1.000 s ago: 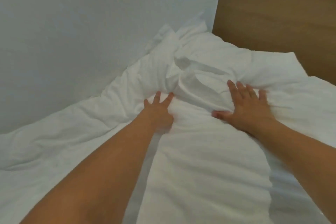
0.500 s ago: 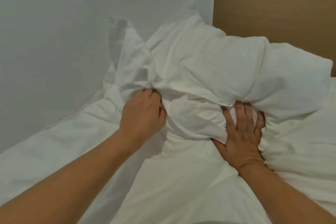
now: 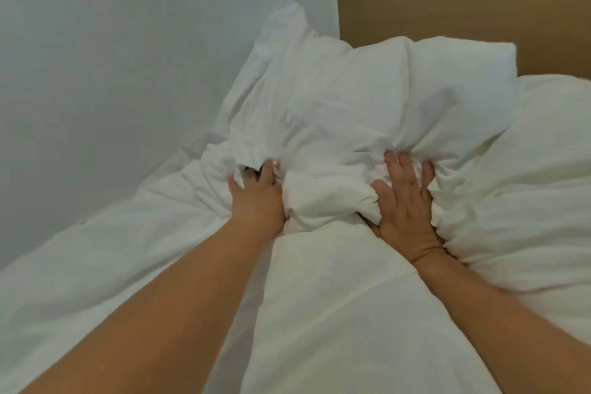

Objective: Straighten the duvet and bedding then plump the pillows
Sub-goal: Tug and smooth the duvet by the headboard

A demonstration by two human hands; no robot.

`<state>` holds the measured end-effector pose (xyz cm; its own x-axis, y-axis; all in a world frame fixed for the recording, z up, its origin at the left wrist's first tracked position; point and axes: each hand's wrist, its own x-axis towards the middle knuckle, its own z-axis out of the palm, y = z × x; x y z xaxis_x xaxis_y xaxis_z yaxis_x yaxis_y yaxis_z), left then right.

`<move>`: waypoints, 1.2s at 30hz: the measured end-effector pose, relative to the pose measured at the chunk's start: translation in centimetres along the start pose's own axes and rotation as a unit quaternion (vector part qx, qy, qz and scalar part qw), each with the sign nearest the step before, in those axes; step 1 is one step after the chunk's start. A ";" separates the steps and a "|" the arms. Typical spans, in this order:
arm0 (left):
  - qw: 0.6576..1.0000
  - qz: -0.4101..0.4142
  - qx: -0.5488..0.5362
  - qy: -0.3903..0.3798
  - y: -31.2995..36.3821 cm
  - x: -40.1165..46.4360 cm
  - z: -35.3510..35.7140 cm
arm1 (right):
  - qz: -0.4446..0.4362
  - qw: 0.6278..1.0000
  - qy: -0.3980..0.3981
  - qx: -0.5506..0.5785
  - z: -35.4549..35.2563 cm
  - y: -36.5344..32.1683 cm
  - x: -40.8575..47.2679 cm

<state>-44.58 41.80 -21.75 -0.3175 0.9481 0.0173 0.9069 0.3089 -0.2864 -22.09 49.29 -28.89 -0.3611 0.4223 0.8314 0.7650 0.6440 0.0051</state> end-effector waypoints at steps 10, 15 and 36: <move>0.983 0.008 -0.020 0.182 -7.4 -4.5 -17.9 | 0.085 0.981 -0.138 0.103 -17.8 -4.7 5.7; 0.936 0.020 -0.049 0.347 -5.4 5.5 -29.8 | 0.165 0.967 -0.172 -0.087 -17.6 5.3 20.4; 0.948 0.221 -0.024 0.226 11.9 27.6 -12.6 | 0.305 0.949 -0.045 -0.069 4.3 16.6 5.4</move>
<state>-39.01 72.56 -12.65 0.2385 0.9178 0.3175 0.9388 -0.1342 -0.3173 -13.67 64.98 -26.74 0.1326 0.7461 0.6525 0.9064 0.1751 -0.3843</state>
